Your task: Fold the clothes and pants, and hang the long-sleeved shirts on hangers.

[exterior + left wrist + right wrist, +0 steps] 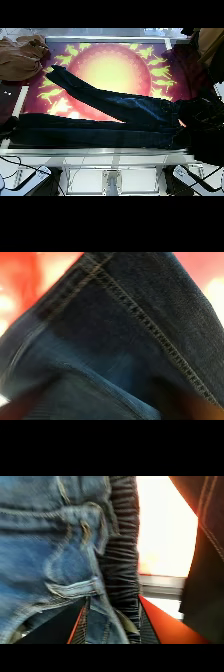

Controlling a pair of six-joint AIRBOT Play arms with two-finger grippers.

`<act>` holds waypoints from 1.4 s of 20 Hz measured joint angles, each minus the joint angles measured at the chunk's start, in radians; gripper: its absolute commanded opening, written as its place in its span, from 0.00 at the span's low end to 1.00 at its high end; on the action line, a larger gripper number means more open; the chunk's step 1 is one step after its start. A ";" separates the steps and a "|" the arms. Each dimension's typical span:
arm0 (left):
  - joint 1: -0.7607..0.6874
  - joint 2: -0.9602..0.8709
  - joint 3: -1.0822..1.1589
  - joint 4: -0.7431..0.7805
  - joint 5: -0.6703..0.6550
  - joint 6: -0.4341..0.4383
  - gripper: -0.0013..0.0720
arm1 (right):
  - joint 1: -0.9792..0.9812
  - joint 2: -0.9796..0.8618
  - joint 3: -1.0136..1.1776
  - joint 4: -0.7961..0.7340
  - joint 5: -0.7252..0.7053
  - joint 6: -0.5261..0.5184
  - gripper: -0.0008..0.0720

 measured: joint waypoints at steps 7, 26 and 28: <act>0.066 0.001 0.042 0.022 -0.001 -0.023 0.99 | 0.000 0.028 0.002 -0.014 0.074 0.063 0.50; 0.418 -0.069 -0.158 -0.304 0.038 0.059 0.68 | -0.269 0.194 0.002 0.055 0.056 0.070 0.50; 0.414 -0.098 -0.158 -0.330 0.045 0.071 0.68 | -0.272 0.195 0.002 0.090 0.067 0.070 0.50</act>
